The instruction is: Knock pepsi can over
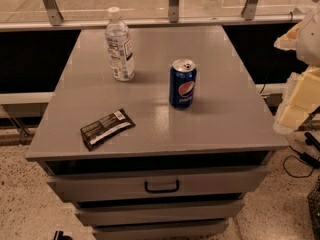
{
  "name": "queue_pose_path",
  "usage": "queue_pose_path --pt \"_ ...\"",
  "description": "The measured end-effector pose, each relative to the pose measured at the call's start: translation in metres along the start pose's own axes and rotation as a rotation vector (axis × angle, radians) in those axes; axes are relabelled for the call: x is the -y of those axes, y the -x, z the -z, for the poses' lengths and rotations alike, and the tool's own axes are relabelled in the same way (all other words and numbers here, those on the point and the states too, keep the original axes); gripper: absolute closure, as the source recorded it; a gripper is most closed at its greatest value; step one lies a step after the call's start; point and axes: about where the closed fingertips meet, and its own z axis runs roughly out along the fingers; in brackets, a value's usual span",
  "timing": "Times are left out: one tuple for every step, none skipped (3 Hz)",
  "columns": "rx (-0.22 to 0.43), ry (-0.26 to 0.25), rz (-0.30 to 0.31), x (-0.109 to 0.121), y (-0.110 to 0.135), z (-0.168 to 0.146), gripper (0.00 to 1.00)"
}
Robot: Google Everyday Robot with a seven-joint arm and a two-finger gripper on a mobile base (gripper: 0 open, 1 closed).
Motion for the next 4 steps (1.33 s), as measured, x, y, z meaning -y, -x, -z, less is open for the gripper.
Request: queue_pose_path --pt "0.000 0.000 0.000 0.000 0.000 0.000 0.00" --pt "0.099 0.009 0.085 0.017 0.034 -0.008 0.00" --pt "0.210 0.051 0.154 0.044 0.079 -0.028 0.00" --pt "0.322 0.098 0.162 0.060 0.112 -0.054 0.00"
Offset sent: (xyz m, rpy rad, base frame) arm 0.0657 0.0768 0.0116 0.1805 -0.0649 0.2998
